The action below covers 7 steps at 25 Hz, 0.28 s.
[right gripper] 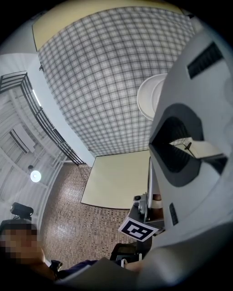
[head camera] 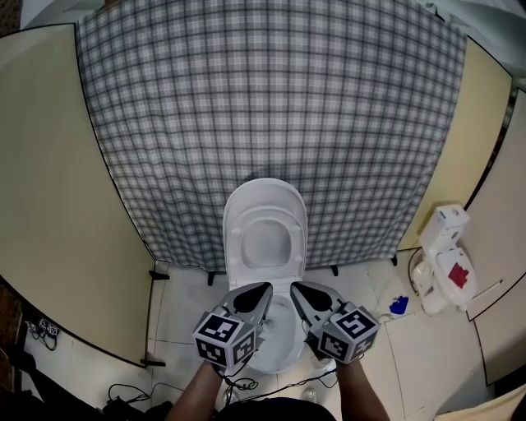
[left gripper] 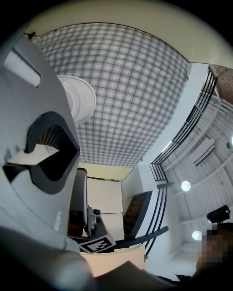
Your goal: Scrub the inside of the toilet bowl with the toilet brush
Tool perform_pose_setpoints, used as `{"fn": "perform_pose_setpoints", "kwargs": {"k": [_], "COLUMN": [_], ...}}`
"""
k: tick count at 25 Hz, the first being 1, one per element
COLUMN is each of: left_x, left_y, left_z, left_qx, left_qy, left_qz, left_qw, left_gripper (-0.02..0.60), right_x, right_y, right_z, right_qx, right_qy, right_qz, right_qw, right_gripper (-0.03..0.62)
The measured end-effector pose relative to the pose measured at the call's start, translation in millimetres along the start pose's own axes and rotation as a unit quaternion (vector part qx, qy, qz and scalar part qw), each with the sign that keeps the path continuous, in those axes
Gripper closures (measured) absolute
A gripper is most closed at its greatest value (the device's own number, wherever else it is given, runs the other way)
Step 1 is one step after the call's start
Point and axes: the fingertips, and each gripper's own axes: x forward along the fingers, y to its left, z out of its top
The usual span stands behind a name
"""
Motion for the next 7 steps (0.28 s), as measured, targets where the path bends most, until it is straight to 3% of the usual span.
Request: {"fn": "perform_pose_setpoints", "kwargs": {"k": [7], "left_x": [14.7], "left_y": [-11.6], "left_z": [-6.5], "left_qx": [0.001], "left_qy": [-0.001], "left_qz": [-0.003], "left_qw": [1.0000], "left_gripper": [0.572], "right_x": [-12.0], "right_y": [-16.3], "right_z": [-0.2], "right_qx": [-0.002], "right_qy": [-0.003], "right_qz": [0.000], "right_qw": [1.000], "right_gripper": [0.592]}}
